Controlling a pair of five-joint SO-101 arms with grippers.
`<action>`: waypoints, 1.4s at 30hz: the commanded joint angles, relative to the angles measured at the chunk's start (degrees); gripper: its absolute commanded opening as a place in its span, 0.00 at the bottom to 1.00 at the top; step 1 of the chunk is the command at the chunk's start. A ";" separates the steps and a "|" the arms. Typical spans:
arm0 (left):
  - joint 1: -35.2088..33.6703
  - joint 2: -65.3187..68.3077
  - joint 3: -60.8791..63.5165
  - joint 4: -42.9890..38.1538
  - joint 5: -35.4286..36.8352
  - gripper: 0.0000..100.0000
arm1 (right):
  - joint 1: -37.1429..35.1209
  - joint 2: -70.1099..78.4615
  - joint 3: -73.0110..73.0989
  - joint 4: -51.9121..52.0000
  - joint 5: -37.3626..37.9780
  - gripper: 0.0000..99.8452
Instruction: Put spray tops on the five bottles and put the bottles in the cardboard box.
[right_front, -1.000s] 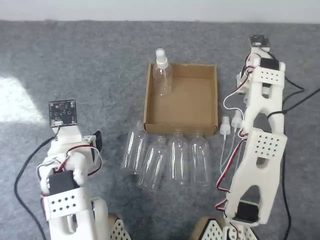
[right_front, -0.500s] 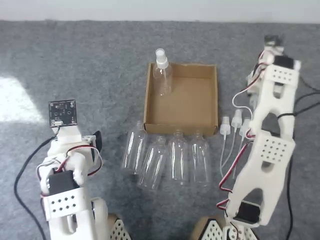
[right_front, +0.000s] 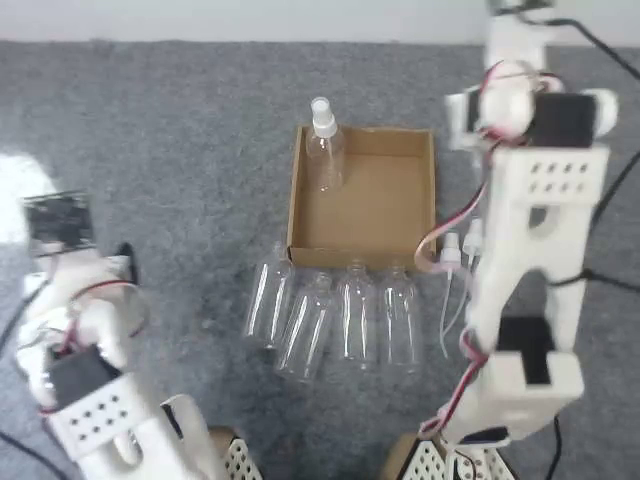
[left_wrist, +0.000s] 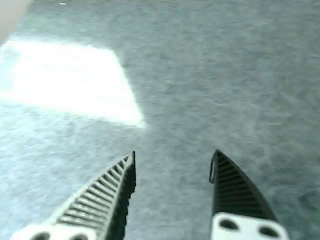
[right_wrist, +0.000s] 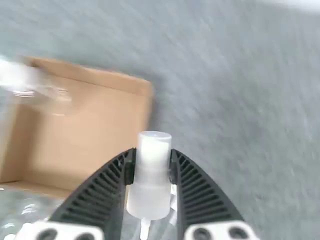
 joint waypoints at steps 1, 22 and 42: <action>-8.18 13.45 -15.08 0.44 -3.34 0.22 | -12.79 -10.59 1.14 2.24 -5.10 0.03; -24.44 60.84 -49.54 -6.24 -3.78 0.22 | -44.00 26.59 8.00 -31.43 -38.86 0.03; -21.01 61.19 -49.45 -0.79 -4.66 0.22 | -39.52 22.55 -4.84 -8.75 -30.07 0.35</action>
